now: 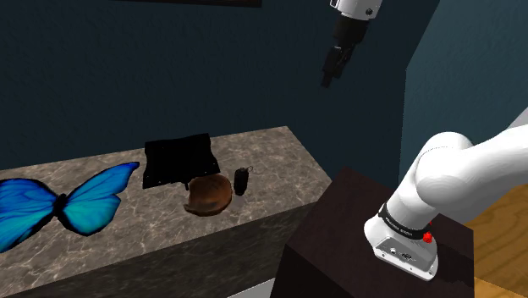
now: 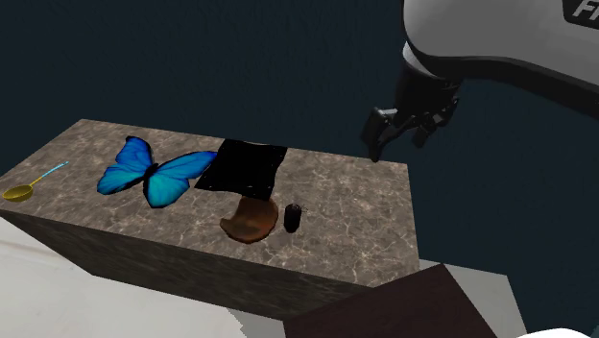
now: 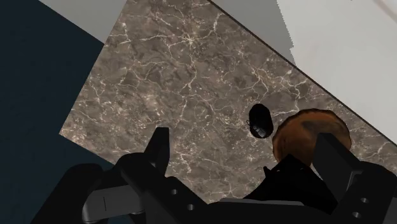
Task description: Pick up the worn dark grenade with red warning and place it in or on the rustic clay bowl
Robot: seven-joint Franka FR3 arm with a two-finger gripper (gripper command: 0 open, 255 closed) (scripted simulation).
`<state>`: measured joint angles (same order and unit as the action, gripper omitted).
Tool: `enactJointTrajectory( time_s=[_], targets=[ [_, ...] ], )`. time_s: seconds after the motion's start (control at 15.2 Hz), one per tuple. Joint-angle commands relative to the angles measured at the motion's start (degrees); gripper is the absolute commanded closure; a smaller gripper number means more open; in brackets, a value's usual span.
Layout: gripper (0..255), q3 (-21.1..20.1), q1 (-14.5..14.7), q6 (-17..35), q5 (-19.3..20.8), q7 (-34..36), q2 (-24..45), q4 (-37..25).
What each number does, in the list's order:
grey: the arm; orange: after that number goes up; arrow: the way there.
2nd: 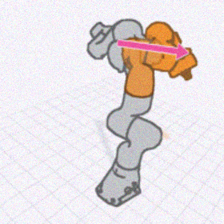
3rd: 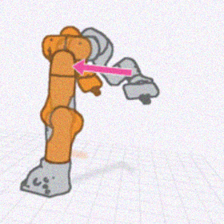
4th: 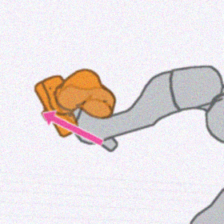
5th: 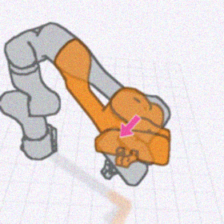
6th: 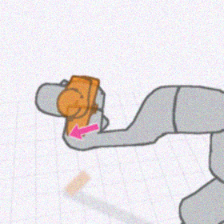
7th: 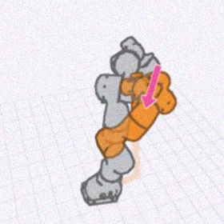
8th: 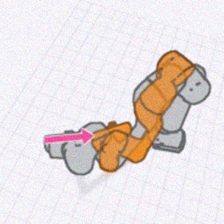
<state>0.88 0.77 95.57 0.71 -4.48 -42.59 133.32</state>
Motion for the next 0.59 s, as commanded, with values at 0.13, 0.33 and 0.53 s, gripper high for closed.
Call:
enactJointTrajectory(
  time_s=[0.13, 0.33, 0.53],
  targets=[
    [0, 0.0, 0.5, 3.5, -0.2, -0.8, 2.5, 1.5],
    [0, 0.1, 1.3, 8.7, -0.5, -2.0, 6.7, 3.2],
    [0, 0.0, 2.1, 13.8, -0.9, -3.2, 11.5, 4.3]
  ],
)
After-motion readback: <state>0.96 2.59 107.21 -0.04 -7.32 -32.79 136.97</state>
